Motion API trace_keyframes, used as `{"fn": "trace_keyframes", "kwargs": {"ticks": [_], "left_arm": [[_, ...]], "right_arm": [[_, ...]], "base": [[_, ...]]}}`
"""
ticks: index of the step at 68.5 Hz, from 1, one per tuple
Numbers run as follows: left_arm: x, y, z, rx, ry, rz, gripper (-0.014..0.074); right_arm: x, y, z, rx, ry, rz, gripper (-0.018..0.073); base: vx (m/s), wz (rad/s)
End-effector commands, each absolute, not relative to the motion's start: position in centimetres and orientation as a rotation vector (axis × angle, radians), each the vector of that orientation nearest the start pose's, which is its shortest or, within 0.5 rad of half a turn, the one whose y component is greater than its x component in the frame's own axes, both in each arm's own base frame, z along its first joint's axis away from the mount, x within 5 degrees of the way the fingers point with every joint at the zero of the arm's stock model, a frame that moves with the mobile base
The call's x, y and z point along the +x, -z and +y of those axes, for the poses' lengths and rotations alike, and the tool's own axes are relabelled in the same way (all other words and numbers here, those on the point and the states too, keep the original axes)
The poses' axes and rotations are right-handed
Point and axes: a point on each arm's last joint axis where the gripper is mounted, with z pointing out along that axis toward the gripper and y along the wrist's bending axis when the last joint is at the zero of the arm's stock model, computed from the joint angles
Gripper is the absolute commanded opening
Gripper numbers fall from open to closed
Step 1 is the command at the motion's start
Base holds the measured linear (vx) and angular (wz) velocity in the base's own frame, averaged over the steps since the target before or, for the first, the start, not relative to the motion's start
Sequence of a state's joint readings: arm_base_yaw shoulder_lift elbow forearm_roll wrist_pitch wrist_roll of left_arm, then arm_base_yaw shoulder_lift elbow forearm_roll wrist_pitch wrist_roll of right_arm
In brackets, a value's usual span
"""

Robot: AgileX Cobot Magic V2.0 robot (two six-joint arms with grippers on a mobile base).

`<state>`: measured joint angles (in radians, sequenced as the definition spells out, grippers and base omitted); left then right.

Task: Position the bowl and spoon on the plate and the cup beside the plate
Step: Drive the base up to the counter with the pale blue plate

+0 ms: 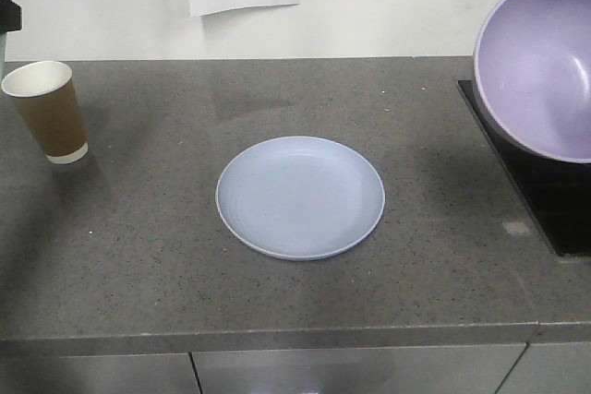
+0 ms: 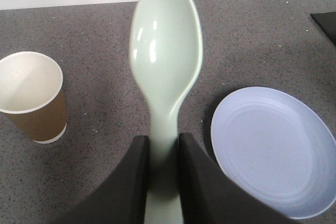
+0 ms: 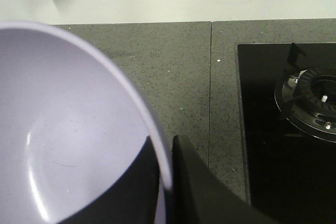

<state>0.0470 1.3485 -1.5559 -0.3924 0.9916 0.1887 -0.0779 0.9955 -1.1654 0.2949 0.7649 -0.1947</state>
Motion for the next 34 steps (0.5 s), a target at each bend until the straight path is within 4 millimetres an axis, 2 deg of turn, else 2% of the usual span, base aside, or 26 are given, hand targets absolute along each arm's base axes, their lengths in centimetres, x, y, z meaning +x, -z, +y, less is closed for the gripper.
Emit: {"fn": "trace_keyframes", "kwargs": {"ticks": [1, 34], "left_arm": [[27.04, -46.75, -1.83, 0.080, 0.372, 2.103, -0.0006], [27.04, -46.75, -1.83, 0.080, 0.372, 2.103, -0.0006]], "right_arm": [[19.20, -44.11, 0.32, -0.019, -0.167, 1.943, -0.0011], [19.20, -44.11, 0.32, -0.019, -0.167, 1.943, -0.0011]], "base": [[0.04, 0.02], [0.04, 0.02]]}}
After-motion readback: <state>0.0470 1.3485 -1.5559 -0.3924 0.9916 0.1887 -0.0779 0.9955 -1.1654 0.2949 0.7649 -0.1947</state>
